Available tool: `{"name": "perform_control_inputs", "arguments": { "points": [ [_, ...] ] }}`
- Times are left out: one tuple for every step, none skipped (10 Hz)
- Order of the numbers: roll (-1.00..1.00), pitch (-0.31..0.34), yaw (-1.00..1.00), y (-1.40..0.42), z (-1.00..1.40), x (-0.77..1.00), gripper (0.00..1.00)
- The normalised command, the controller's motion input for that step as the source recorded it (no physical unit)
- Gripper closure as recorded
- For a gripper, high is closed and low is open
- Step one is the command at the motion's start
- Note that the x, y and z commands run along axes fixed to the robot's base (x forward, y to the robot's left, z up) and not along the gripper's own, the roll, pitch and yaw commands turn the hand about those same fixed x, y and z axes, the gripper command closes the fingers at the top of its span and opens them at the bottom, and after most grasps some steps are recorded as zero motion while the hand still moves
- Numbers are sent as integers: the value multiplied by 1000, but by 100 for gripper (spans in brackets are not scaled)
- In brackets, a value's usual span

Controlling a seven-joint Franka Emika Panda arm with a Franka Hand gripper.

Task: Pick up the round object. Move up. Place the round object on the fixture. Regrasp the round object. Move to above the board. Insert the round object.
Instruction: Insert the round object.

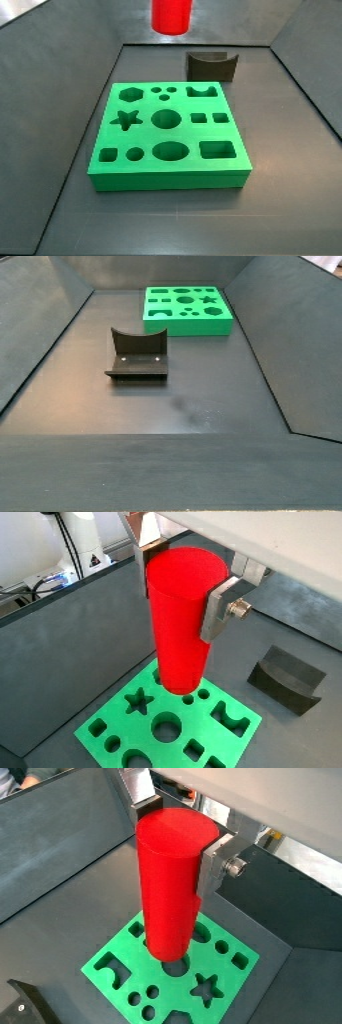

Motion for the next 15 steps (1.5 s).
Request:
{"name": "perform_control_inputs", "arguments": {
  "points": [
    [0, -19, 0, 0, 0, 0, 100],
    [7, 0, 0, 0, -29, -23, 100],
    [-47, 0, 0, 0, -3, 0, 100],
    [0, 0, -83, -186, -400, 131, 100],
    [-64, 0, -74, -86, -971, 197, 100],
    [-101, -3, -91, -146, -897, 177, 100],
    [-156, 0, -86, -91, -783, 209, 100],
    [-186, -19, -49, 0, -754, 57, 100],
    [-119, -70, 0, 0, -889, -23, 100],
    [-127, -93, 0, 0, -774, -91, 100],
    [-173, -89, 0, 0, -634, -51, 100],
    [-151, -79, 0, 0, -514, -34, 100],
    [-174, -39, 0, 0, -297, 0, 100],
    [-117, -11, 0, 0, -163, 0, 100],
    [-53, -50, 0, 0, -171, -140, 100]
  ]
}}
